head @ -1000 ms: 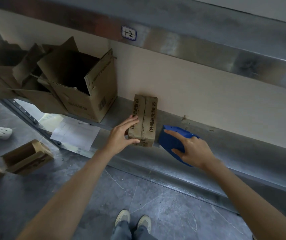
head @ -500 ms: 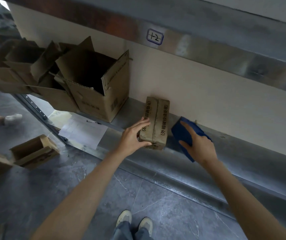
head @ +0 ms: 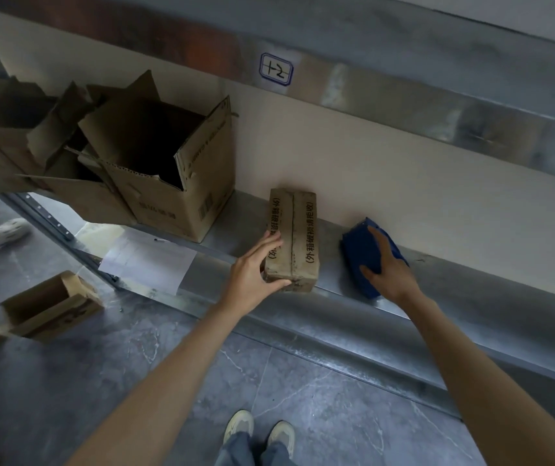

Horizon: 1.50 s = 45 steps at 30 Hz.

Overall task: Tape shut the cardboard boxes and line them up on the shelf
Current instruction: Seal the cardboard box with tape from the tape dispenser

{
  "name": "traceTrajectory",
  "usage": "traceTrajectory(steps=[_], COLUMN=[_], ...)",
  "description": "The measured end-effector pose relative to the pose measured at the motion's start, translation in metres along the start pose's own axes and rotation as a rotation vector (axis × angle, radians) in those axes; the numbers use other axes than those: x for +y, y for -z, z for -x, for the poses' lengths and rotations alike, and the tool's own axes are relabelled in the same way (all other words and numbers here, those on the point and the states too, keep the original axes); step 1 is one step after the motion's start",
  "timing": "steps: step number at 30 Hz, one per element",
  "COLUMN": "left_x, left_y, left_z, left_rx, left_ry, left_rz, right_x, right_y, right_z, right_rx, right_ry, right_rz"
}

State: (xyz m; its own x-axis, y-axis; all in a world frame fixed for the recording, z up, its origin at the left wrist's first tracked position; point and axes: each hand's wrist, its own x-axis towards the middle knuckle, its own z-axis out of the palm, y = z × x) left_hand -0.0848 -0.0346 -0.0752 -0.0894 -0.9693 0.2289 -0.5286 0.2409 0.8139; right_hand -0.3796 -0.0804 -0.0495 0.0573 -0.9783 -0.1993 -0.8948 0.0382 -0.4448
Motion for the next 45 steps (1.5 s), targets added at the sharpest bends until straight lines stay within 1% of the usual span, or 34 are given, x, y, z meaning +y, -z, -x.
traceTrajectory(steps=[6, 8, 10, 11, 13, 15, 16, 17, 20, 22, 24, 27, 33, 37, 42, 45], left_x=[0.001, 0.001, 0.001, 0.002, 0.003, 0.005, 0.007, 0.008, 0.006, 0.002, -0.002, -0.007, -0.013, -0.013, -0.01, -0.009], left_y=[0.001, 0.004, 0.008, 0.011, 0.016, 0.021, 0.023, 0.025, 0.028, 0.029, 0.031, 0.033, 0.031, 0.031, 0.028, 0.023], left_z=[-0.001, -0.002, -0.003, -0.004, -0.006, -0.007, -0.007, -0.007, -0.004, -0.001, 0.001, 0.0, 0.0, 0.0, 0.001, 0.001], left_rx=[-0.014, -0.054, -0.11, -0.14, -0.184, -0.198, -0.199, -0.2, -0.211, -0.211, -0.211, -0.227, -0.231, -0.248, -0.178, -0.141], left_ry=[0.0, 0.012, 0.026, 0.032, 0.024, -0.018, -0.038, -0.052, -0.074, -0.067, -0.06, -0.081, -0.092, -0.105, -0.084, -0.044], left_rz=[-0.022, -0.022, -0.035, -0.046, -0.063, -0.073, -0.079, -0.083, -0.106, -0.111, -0.111, -0.14, -0.166, -0.207, -0.19, -0.15], right_x=[0.002, 0.004, 0.004, 0.002, -0.005, -0.017, -0.025, -0.034, -0.061, -0.075, -0.082, -0.084, -0.078, -0.077, -0.08, -0.083], right_y=[0.001, 0.005, 0.012, 0.016, 0.024, 0.029, 0.029, 0.028, 0.013, -0.003, -0.019, -0.035, -0.047, -0.049, -0.045, -0.046], right_z=[-0.002, -0.002, 0.001, 0.004, 0.012, 0.022, 0.025, 0.029, 0.035, 0.037, 0.037, 0.034, 0.025, 0.024, 0.024, 0.025], right_rx=[-0.032, -0.051, -0.061, -0.03, 0.13, 0.285, 0.31, 0.293, 0.149, 0.082, 0.057, 0.078, 0.178, 0.191, 0.173, 0.194], right_ry=[-0.005, 0.0, -0.002, -0.011, -0.013, 0.082, 0.163, 0.245, 0.429, 0.512, 0.562, 0.55, 0.556, 0.569, 0.563, 0.543], right_rz=[-0.064, -0.097, -0.052, 0.004, 0.124, 0.165, 0.144, 0.107, 0.034, 0.029, 0.016, -0.034, -0.011, -0.017, -0.059, -0.08])
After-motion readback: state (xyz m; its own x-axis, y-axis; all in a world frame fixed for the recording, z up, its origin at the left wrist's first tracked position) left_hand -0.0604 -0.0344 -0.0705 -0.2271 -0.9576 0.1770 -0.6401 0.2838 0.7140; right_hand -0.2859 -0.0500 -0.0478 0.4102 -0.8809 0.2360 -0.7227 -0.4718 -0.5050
